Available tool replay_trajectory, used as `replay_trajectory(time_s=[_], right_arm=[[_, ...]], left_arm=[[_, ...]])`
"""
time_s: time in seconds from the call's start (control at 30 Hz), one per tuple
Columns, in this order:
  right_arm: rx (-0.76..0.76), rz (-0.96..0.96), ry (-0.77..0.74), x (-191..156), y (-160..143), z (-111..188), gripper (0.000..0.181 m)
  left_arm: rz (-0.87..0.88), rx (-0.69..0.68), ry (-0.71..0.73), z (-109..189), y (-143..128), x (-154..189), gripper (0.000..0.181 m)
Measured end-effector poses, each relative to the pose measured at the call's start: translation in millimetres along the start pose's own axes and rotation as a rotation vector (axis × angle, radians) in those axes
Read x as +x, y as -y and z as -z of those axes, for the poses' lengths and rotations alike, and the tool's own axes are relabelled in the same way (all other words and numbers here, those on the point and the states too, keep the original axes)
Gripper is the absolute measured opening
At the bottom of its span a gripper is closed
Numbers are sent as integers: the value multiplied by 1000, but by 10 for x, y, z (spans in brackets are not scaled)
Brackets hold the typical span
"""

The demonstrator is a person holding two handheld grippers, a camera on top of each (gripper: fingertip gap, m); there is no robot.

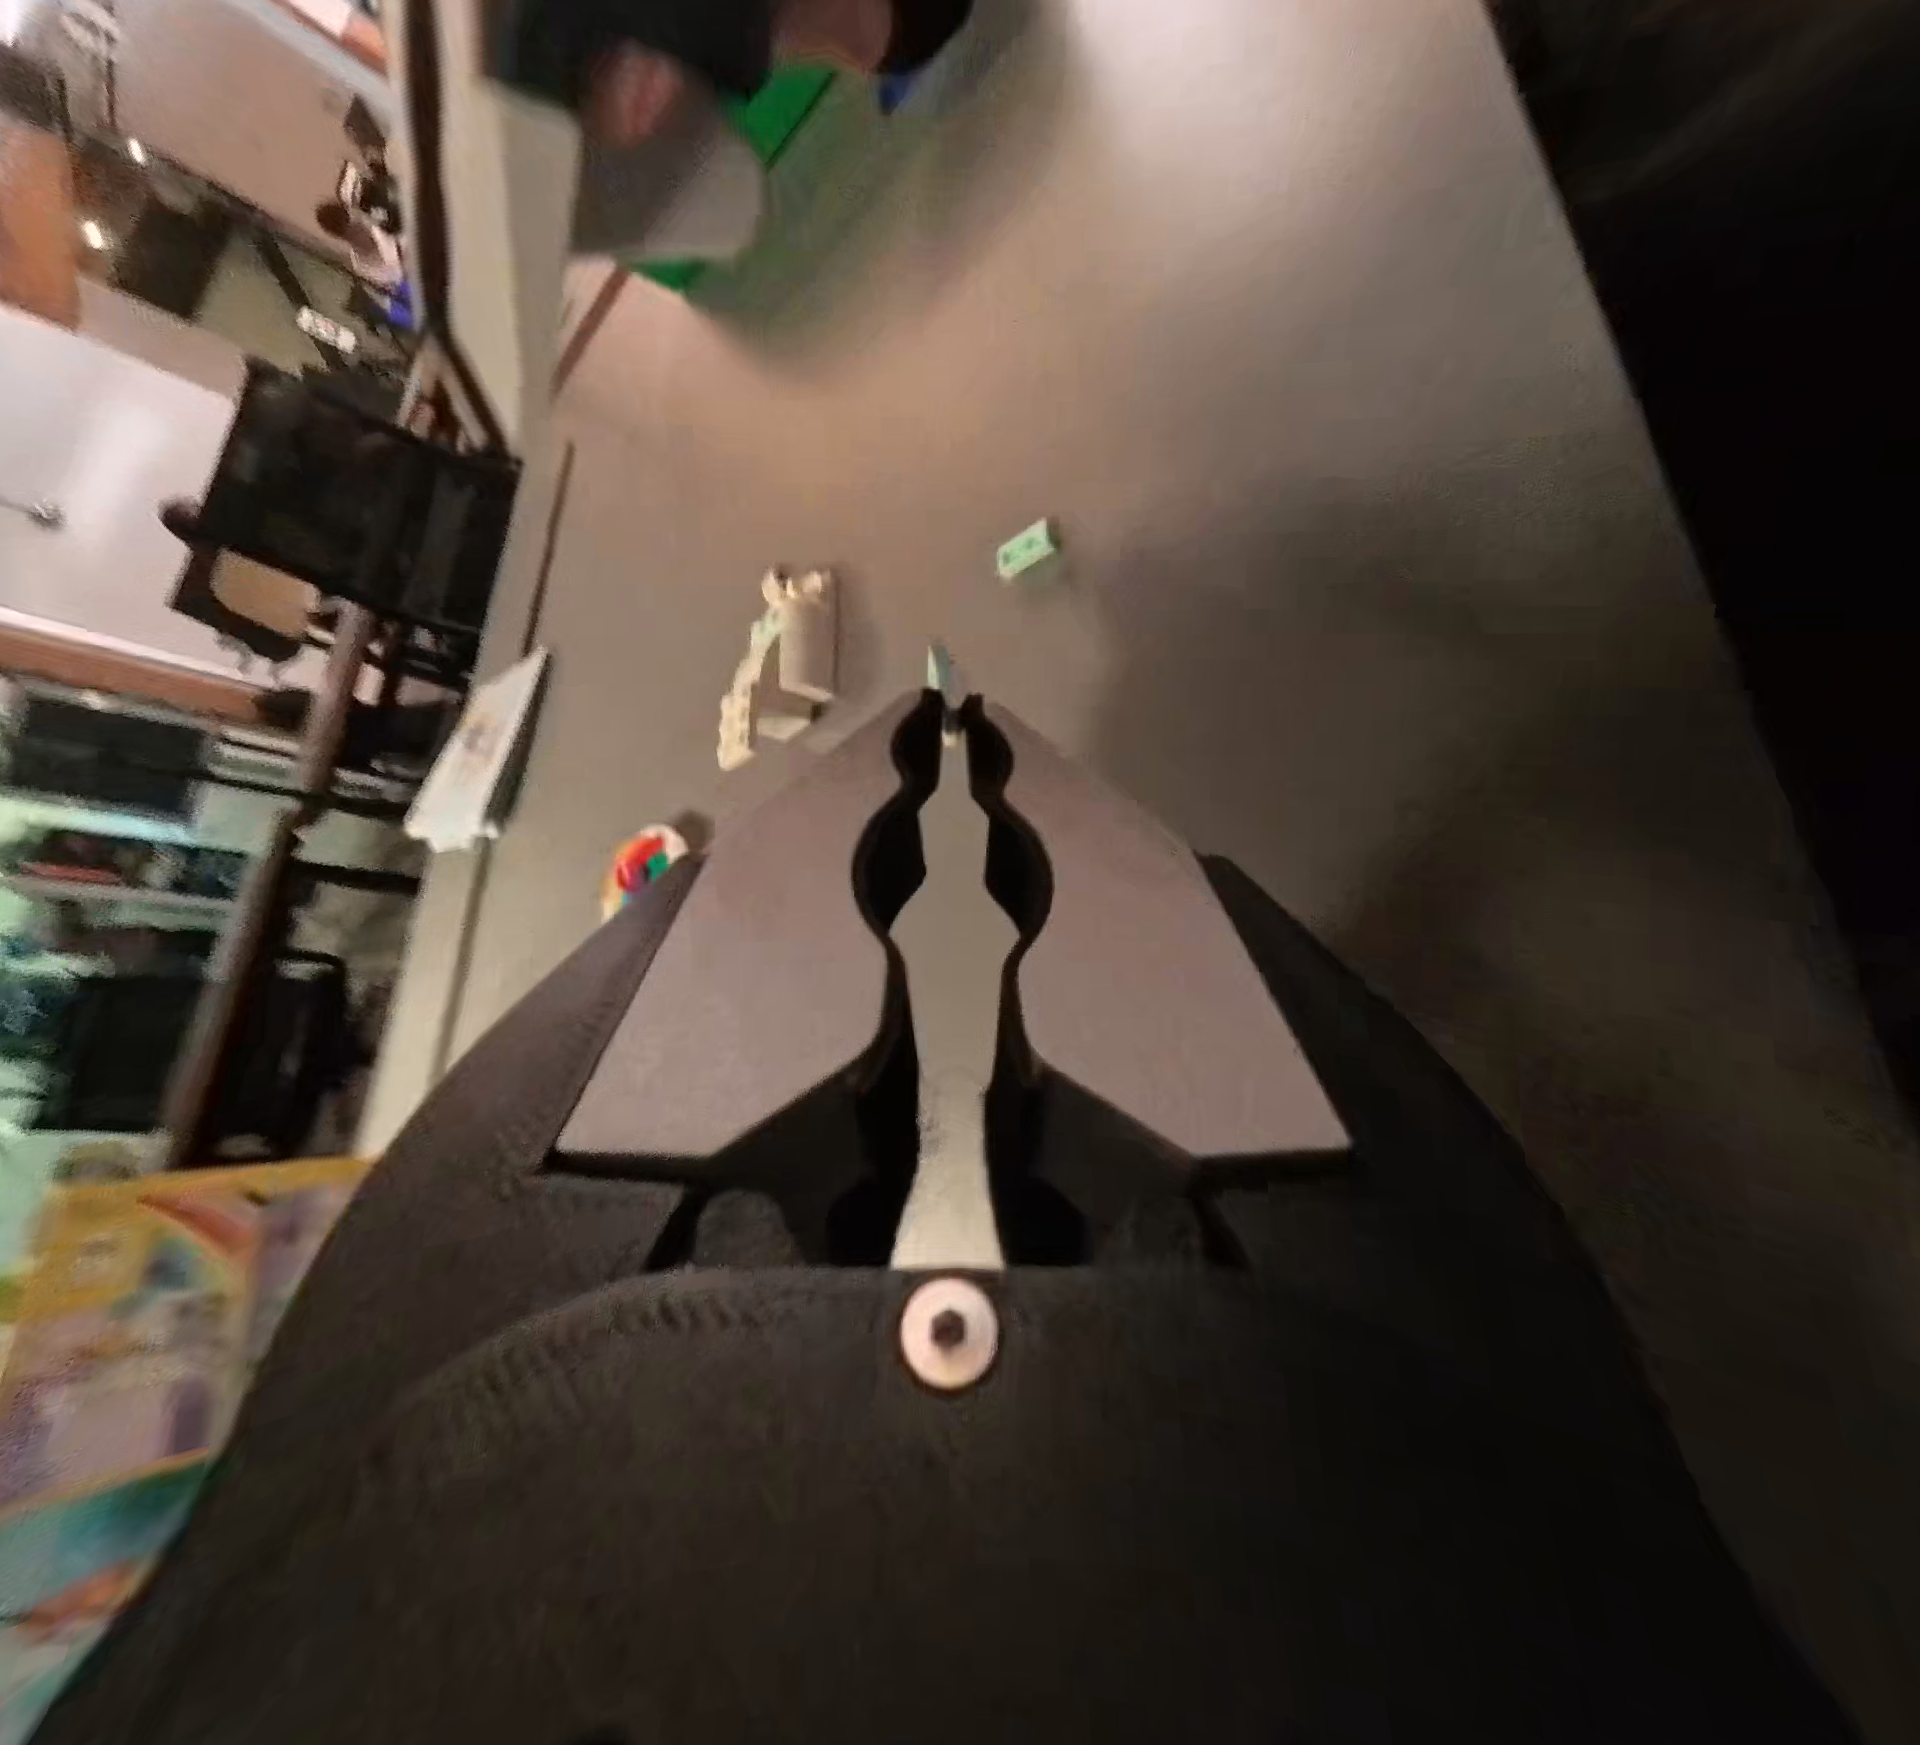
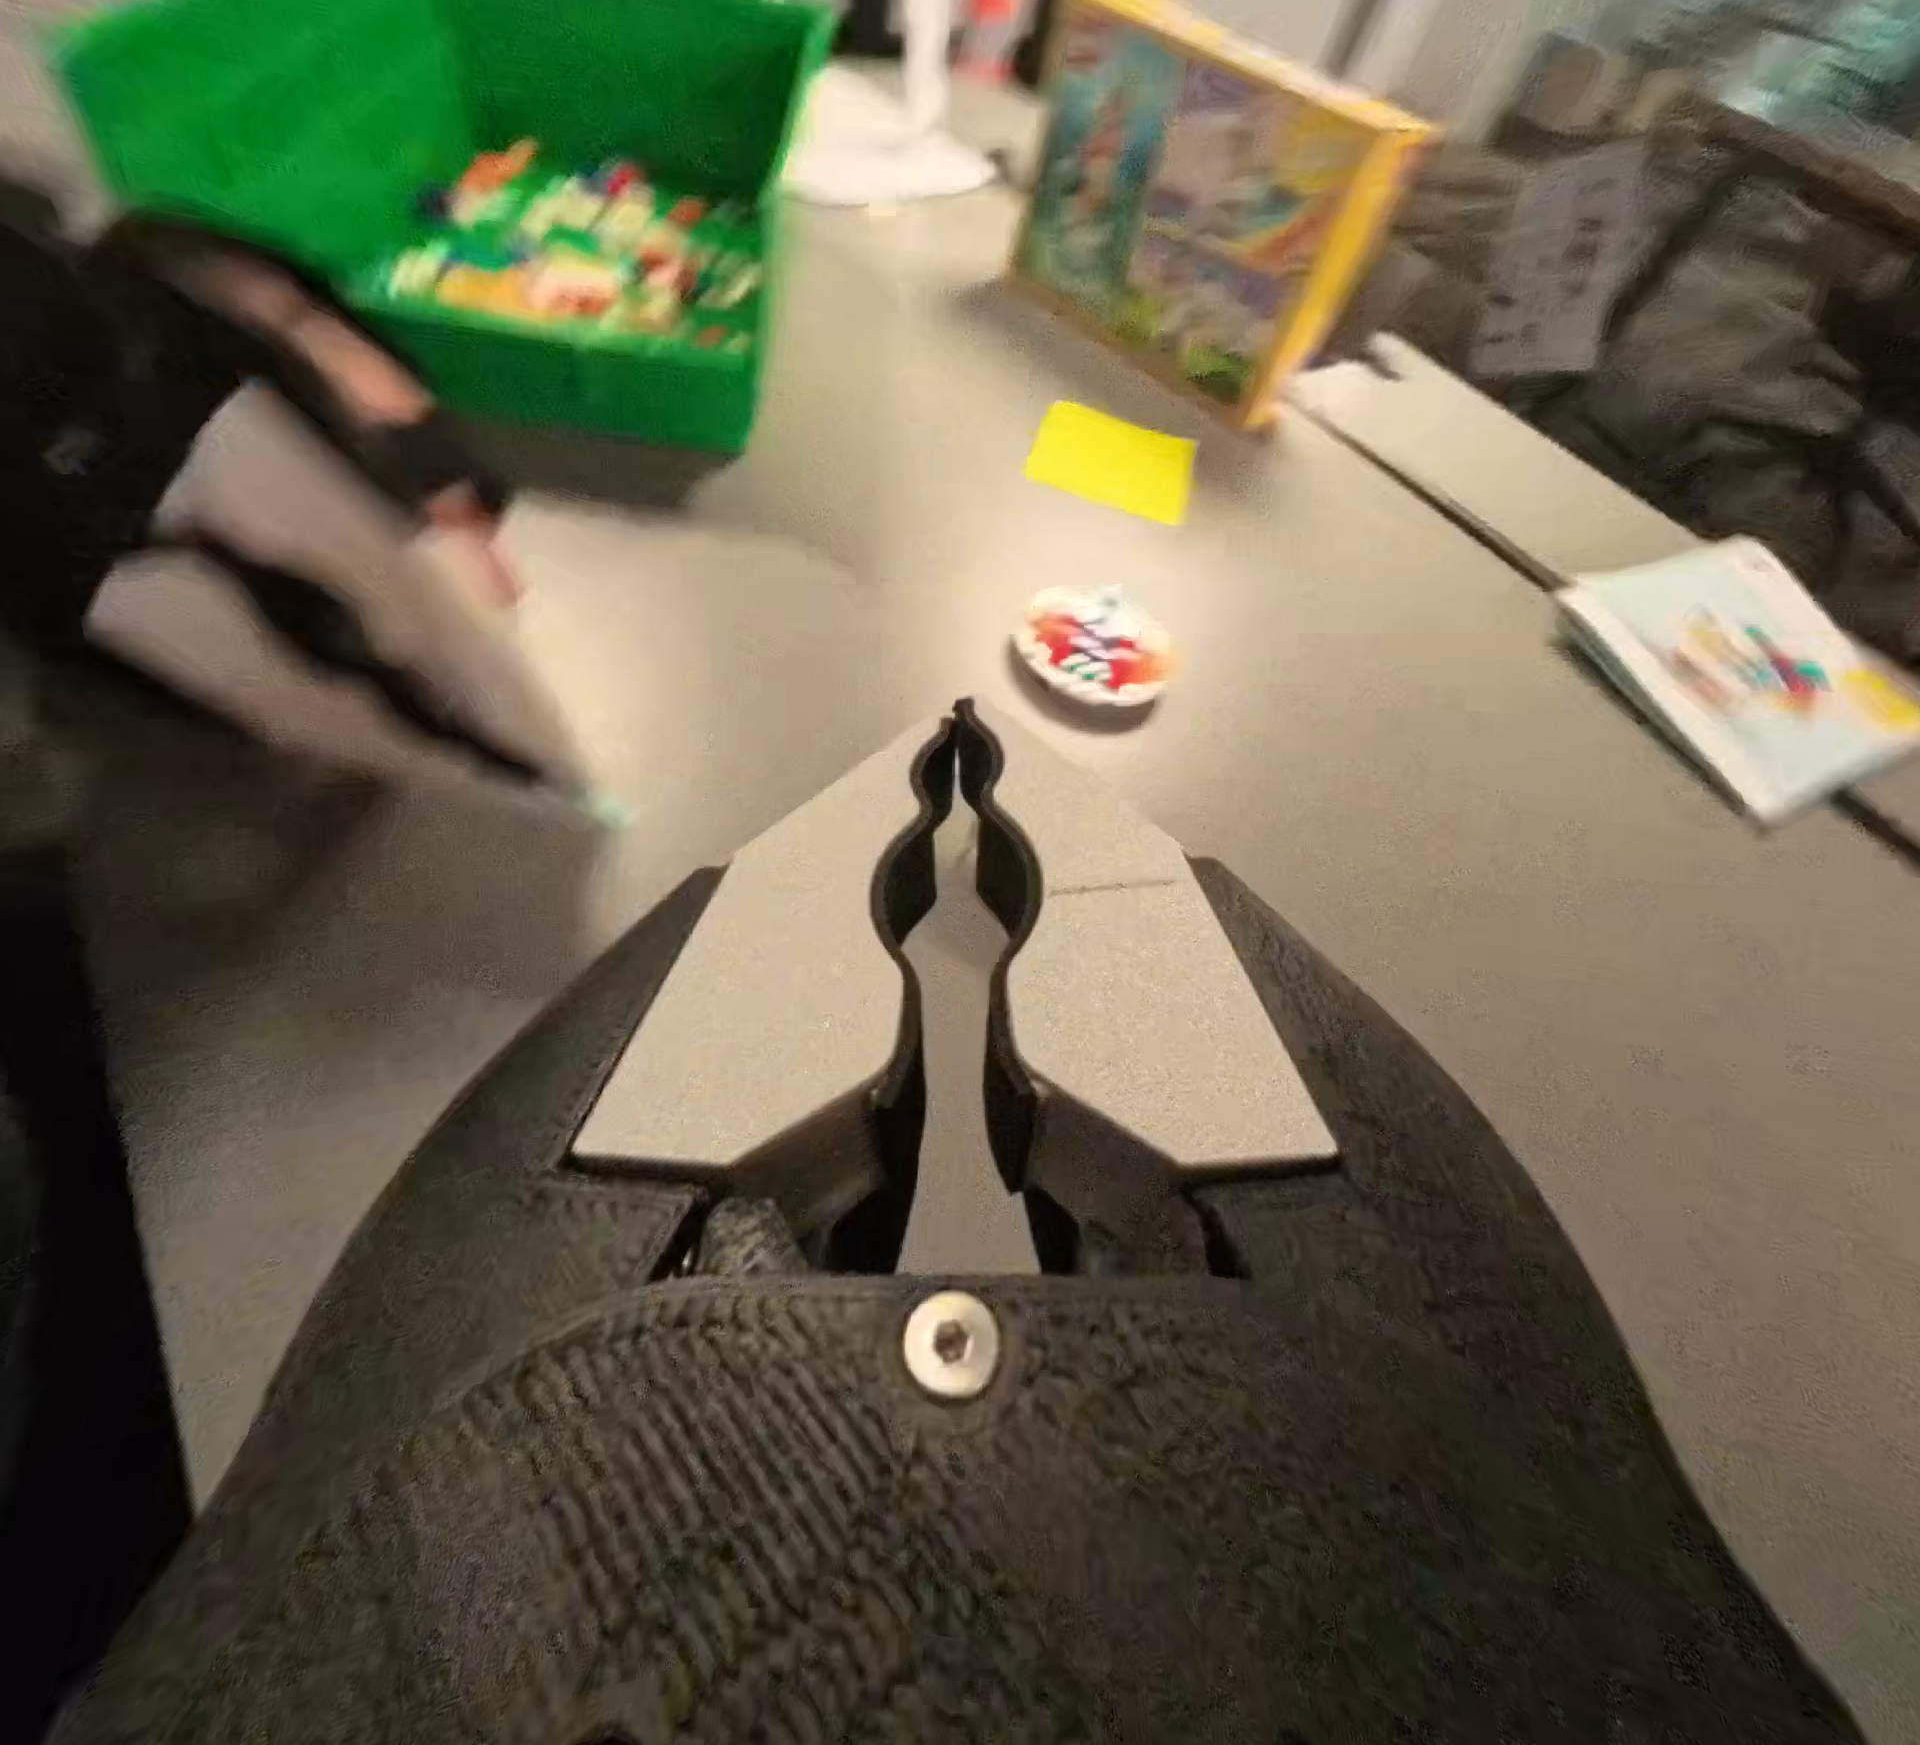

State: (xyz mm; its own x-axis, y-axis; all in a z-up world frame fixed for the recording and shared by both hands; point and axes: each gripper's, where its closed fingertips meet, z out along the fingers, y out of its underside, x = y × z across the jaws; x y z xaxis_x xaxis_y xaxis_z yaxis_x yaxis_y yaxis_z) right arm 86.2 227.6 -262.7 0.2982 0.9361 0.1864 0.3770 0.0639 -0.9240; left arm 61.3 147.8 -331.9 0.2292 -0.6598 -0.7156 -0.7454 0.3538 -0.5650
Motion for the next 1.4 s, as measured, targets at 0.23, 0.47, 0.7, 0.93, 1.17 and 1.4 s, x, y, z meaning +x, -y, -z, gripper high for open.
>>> replay_trajectory(time_s=[0.23,0.47,0.7,0.93,1.17,1.4], right_arm=[[-259,407,444,-878,-419,-149,14],[-278,466,612,-1054,-431,-28,3],[-259,556,403,-819,-329,-165,2],[-73,643,28,-551,134,-248,2],[34,574,-101,-506,367,-224,1],[65,548,-168,-473,443,-172,2]], left_arm=[[399,265,-198,94,174,-137,4],[351,309,-329,135,245,30,3],[614,271,-297,64,158,-169,5],[1109,546,-157,187,275,-713,22],[1180,663,-82,273,328,-891,7],[1215,707,-22,301,398,-960,6]])
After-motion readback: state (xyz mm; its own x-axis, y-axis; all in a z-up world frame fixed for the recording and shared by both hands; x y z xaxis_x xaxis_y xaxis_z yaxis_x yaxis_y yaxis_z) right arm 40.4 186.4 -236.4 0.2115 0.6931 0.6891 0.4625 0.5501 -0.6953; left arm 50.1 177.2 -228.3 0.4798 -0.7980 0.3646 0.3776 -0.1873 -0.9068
